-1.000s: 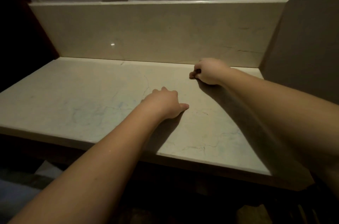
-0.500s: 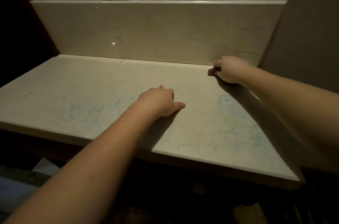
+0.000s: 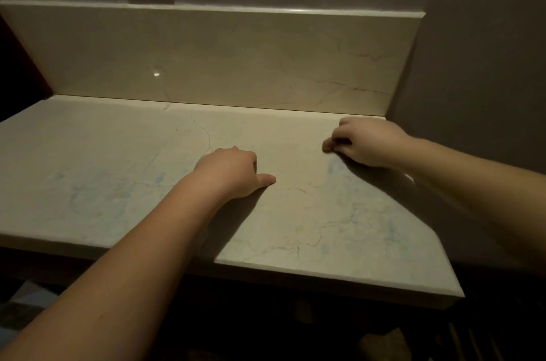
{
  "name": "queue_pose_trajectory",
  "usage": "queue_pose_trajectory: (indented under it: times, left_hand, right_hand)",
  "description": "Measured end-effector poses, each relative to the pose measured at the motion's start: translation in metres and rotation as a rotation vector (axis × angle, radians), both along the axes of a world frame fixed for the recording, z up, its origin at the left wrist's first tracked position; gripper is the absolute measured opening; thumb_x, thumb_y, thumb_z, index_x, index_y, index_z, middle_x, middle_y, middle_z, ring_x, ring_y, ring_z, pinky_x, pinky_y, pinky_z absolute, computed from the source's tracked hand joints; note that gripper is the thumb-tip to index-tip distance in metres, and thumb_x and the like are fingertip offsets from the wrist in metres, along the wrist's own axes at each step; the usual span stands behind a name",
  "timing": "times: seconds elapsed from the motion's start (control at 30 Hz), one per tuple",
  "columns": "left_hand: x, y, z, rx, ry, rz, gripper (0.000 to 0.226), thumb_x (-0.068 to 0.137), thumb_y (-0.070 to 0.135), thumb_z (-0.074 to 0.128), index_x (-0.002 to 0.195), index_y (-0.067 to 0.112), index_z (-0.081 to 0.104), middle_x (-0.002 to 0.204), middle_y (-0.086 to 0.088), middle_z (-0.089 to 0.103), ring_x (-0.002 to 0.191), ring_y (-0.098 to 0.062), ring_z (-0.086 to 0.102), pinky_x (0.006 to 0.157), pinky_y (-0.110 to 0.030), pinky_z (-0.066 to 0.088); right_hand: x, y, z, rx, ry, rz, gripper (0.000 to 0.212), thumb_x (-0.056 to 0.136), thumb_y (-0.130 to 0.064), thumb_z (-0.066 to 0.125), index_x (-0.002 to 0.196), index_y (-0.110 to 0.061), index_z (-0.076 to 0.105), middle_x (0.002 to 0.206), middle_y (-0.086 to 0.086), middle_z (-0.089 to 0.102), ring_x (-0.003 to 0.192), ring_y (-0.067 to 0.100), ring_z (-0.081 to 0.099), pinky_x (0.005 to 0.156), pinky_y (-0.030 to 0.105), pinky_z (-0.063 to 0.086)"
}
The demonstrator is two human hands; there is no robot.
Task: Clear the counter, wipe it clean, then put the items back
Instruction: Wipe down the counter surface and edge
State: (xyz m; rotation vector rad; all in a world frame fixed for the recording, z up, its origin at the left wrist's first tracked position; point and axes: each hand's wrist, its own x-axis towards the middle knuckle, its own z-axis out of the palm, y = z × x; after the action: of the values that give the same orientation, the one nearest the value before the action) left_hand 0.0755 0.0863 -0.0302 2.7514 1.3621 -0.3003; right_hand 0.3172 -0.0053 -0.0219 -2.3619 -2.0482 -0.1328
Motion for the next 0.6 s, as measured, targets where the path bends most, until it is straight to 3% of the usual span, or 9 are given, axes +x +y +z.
queue_pose_trajectory:
  times: [0.2, 0.33, 0.47, 0.6]
  left_hand:
    - [-0.002, -0.001, 0.004, -0.003, -0.038, 0.011, 0.058, 0.085, 0.072, 0.045, 0.119, 0.027, 0.057, 0.12, 0.001, 0.059, 0.1, -0.023, 0.053, 0.082, -0.036, 0.047]
    - [-0.003, -0.001, 0.004, -0.001, -0.047, 0.017, 0.06, 0.083, 0.073, 0.045, 0.122, 0.028, 0.057, 0.122, 0.002, 0.06, 0.107, -0.023, 0.055, 0.083, -0.035, 0.048]
    - [-0.004, -0.003, 0.006, 0.007, -0.061, 0.037, 0.062, 0.083, 0.073, 0.047, 0.126, 0.029, 0.056, 0.125, 0.003, 0.06, 0.113, -0.023, 0.054, 0.081, -0.034, 0.043]
    - [-0.004, -0.005, 0.008, 0.003, -0.065, 0.043, 0.061, 0.083, 0.073, 0.047, 0.125, 0.029, 0.057, 0.126, 0.003, 0.059, 0.113, -0.023, 0.054, 0.079, -0.033, 0.042]
  right_hand:
    - [0.02, 0.059, -0.005, 0.038, 0.023, -0.102, 0.028, 0.094, -0.038, 0.052, 0.106, -0.018, 0.066, 0.095, 0.0, 0.048, 0.091, 0.023, 0.049, 0.069, 0.033, 0.036]
    - [0.001, 0.023, -0.006, 0.054, 0.152, 0.016, 0.025, 0.092, -0.038, 0.057, 0.105, -0.021, 0.069, 0.096, -0.005, 0.053, 0.095, 0.021, 0.054, 0.078, 0.037, 0.045]
    - [-0.03, -0.041, 0.002, -0.098, 0.266, 0.213, 0.019, 0.092, -0.037, 0.058, 0.108, -0.034, 0.068, 0.098, -0.016, 0.052, 0.088, 0.006, 0.053, 0.078, 0.023, 0.044]
    - [-0.021, -0.049, 0.008, -0.166, 0.318, 0.199, 0.027, 0.089, -0.036, 0.063, 0.116, -0.034, 0.065, 0.1, -0.02, 0.054, 0.091, 0.002, 0.053, 0.079, 0.017, 0.04]
